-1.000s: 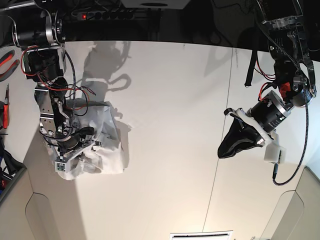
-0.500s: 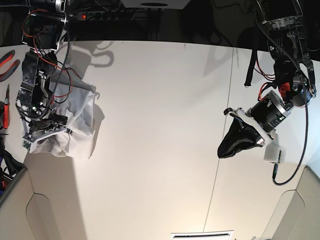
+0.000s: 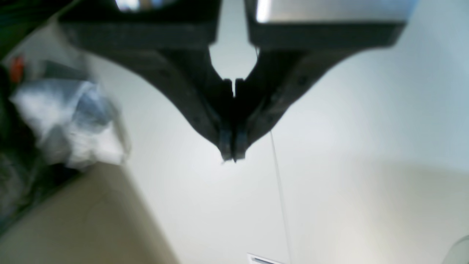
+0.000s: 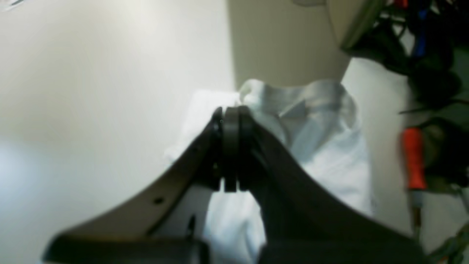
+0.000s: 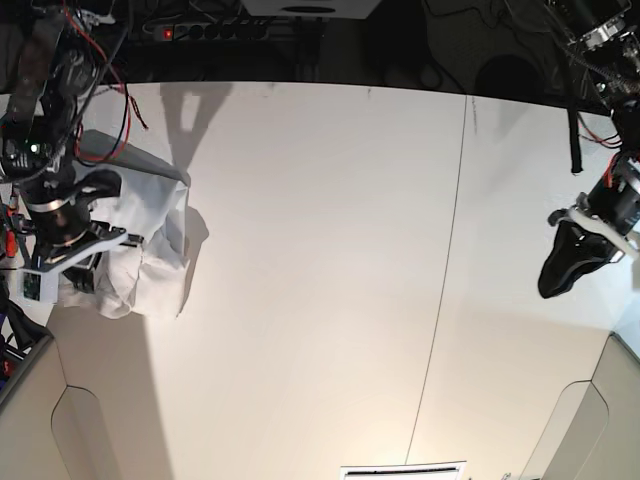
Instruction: Layout the t-shirt on the table in an organized manner, then fold the t-shirt properly
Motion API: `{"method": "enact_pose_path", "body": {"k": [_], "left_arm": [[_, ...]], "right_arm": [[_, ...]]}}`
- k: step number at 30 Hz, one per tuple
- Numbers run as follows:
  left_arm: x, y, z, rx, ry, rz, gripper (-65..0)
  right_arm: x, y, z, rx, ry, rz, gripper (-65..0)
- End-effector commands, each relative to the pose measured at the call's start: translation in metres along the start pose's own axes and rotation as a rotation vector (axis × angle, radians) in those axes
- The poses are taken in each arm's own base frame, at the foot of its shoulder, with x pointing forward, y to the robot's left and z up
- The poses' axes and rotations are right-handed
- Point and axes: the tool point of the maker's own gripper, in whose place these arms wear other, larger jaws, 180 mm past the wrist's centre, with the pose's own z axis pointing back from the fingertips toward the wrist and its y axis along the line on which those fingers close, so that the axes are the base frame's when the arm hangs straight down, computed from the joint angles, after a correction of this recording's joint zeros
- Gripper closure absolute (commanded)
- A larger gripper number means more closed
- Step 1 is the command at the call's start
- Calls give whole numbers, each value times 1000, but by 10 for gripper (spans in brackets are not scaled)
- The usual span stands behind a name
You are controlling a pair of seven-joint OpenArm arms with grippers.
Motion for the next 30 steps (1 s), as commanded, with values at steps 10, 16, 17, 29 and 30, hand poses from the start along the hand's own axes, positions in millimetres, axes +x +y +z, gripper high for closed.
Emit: {"method": "enact_pose_path", "body": {"k": [10, 16, 17, 29, 30], "left_arm": [[-62, 42, 133, 203, 162, 144, 0], [-108, 41, 185, 232, 470, 129, 0], [-114, 39, 189, 223, 508, 129, 0], [-260, 0, 208, 85, 893, 257, 0], [-272, 3, 206, 98, 880, 242, 0]], "right_arm": [[-73, -3, 82, 136, 229, 214, 0], [-104, -2, 105, 279, 356, 278, 0], [-111, -2, 109, 309, 383, 285, 0], [-318, 8, 201, 688, 1032, 298, 0], [-335, 10, 212, 722, 1065, 279, 0]]}}
